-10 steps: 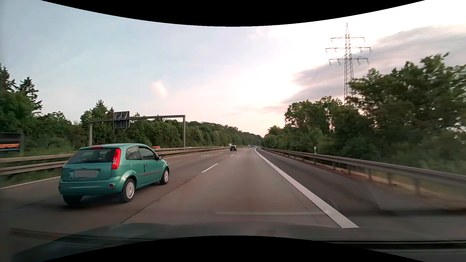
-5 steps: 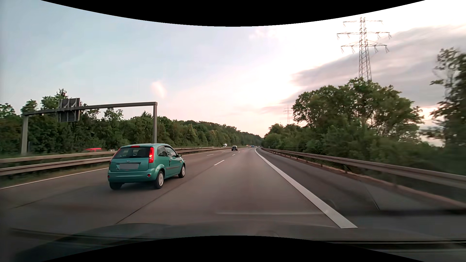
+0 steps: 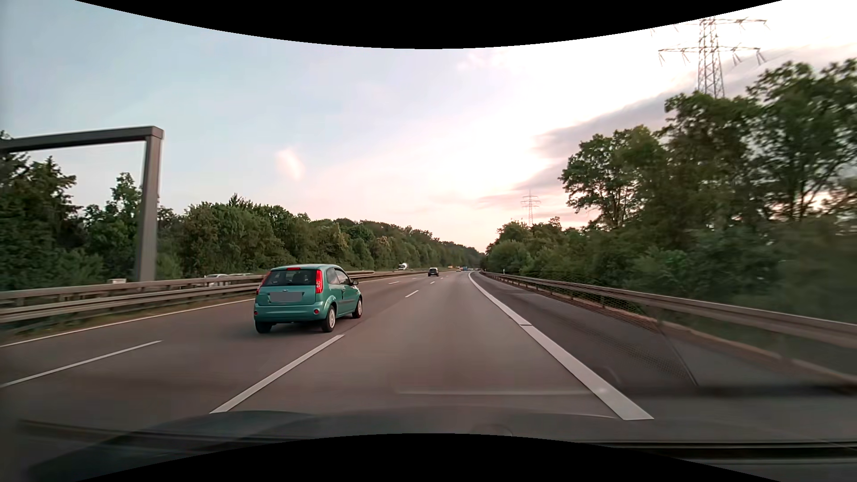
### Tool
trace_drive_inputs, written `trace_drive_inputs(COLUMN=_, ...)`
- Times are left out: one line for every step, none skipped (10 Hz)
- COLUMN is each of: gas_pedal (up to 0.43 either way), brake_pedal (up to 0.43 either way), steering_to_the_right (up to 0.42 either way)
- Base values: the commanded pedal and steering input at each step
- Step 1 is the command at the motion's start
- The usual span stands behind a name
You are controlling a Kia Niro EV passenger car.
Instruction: Follow the waypoints while adhering to traffic rules and regulations
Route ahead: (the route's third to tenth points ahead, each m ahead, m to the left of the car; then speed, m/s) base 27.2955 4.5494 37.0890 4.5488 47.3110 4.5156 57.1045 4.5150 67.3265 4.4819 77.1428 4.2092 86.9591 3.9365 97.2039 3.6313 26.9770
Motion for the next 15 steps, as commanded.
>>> trace_drive_inputs(gas_pedal=0.228, brake_pedal=0.0, steering_to_the_right=-0.001)
trace_drive_inputs(gas_pedal=0.228, brake_pedal=0.0, steering_to_the_right=-0.001)
trace_drive_inputs(gas_pedal=0.228, brake_pedal=0.0, steering_to_the_right=-0.001)
trace_drive_inputs(gas_pedal=0.228, brake_pedal=0.0, steering_to_the_right=-0.001)
trace_drive_inputs(gas_pedal=0.228, brake_pedal=0.0, steering_to_the_right=-0.001)
trace_drive_inputs(gas_pedal=0.228, brake_pedal=0.0, steering_to_the_right=-0.001)
trace_drive_inputs(gas_pedal=0.228, brake_pedal=0.0, steering_to_the_right=-0.001)
trace_drive_inputs(gas_pedal=0.228, brake_pedal=0.0, steering_to_the_right=-0.001)
trace_drive_inputs(gas_pedal=0.228, brake_pedal=0.0, steering_to_the_right=-0.001)
trace_drive_inputs(gas_pedal=0.228, brake_pedal=0.0, steering_to_the_right=-0.001)
trace_drive_inputs(gas_pedal=0.228, brake_pedal=0.0, steering_to_the_right=-0.001)
trace_drive_inputs(gas_pedal=0.228, brake_pedal=0.0, steering_to_the_right=-0.001)
trace_drive_inputs(gas_pedal=0.228, brake_pedal=0.0, steering_to_the_right=-0.001)
trace_drive_inputs(gas_pedal=0.228, brake_pedal=0.0, steering_to_the_right=-0.001)
trace_drive_inputs(gas_pedal=0.228, brake_pedal=0.0, steering_to_the_right=-0.001)
